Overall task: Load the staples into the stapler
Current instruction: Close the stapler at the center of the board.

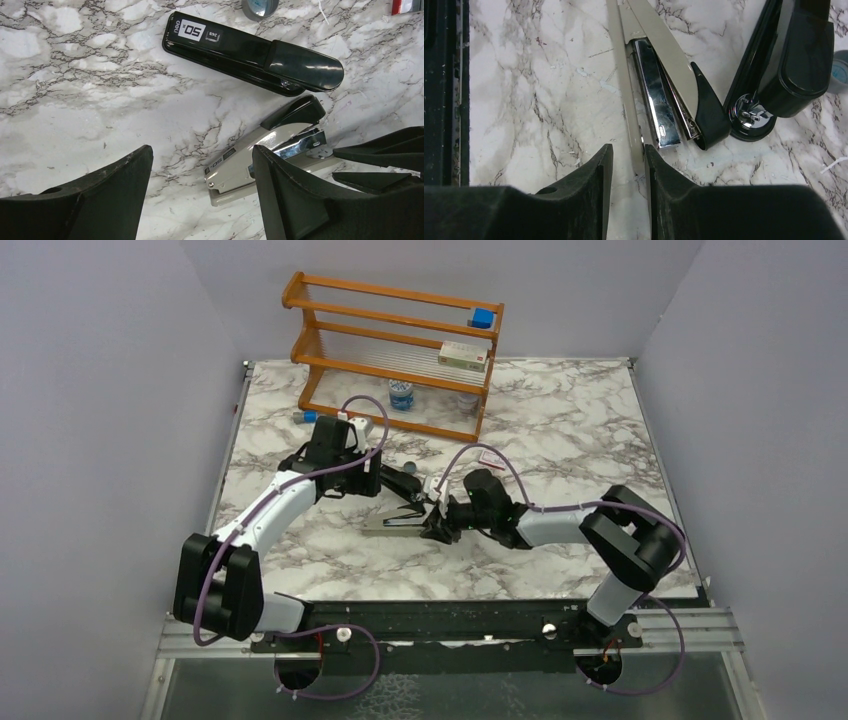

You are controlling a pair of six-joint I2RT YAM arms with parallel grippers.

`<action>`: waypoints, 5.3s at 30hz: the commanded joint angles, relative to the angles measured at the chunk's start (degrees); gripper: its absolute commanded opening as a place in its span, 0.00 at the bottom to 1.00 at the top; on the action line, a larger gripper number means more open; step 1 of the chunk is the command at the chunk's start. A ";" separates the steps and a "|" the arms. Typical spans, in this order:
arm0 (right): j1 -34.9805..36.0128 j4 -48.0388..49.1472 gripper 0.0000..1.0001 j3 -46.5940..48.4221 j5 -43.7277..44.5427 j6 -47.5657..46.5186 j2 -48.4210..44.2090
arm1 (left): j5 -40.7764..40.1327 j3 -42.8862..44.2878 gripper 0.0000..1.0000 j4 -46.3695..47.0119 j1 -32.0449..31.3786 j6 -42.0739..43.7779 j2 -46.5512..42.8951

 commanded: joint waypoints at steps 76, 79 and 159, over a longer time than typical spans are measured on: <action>1.12 50.51 0.01 -22.77 5.70 -39.91 6.52 | 32.89 -7.63 0.47 5.86 -12.57 33.43 7.52; 1.16 50.83 0.01 -22.70 6.22 -39.73 6.69 | 31.91 -8.39 0.36 5.79 -13.39 34.34 5.90; 1.16 17.52 0.95 -22.23 47.49 84.69 -19.33 | -5.48 -2.88 0.00 24.22 -29.40 -0.79 8.12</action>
